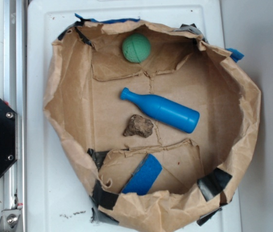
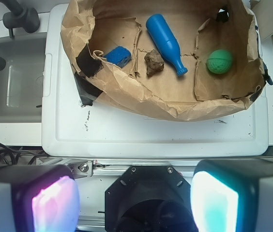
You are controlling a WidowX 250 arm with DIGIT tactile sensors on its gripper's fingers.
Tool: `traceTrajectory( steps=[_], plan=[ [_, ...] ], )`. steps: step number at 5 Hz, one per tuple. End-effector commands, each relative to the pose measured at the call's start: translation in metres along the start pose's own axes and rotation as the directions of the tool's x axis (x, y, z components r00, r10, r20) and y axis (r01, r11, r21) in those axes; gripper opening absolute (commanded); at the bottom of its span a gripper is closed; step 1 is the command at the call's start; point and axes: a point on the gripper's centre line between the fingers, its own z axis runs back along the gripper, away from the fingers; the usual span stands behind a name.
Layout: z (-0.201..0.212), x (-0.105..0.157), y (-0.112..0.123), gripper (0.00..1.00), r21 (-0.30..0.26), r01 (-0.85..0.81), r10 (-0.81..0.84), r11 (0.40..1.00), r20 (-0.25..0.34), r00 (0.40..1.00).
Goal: Grab the green ball.
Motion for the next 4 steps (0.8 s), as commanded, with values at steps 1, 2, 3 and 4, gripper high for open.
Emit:
traceTrajectory(
  steps=[1,2,3,4],
  plan=[
    [0.0,0.0,0.0,1.0,0.0,0.0,0.0,1.0,0.0,1.0],
    [-0.009,0.029,0.001,1.0,0.014,-0.027,0.027,1.0,0.019,0.999],
    [-0.019,0.05,0.0,1.0,0.035,-0.043,0.042,0.998,0.03,0.999],
    [-0.029,0.055,0.0,1.0,0.046,-0.048,0.047,0.998,0.019,0.999]
  ],
)
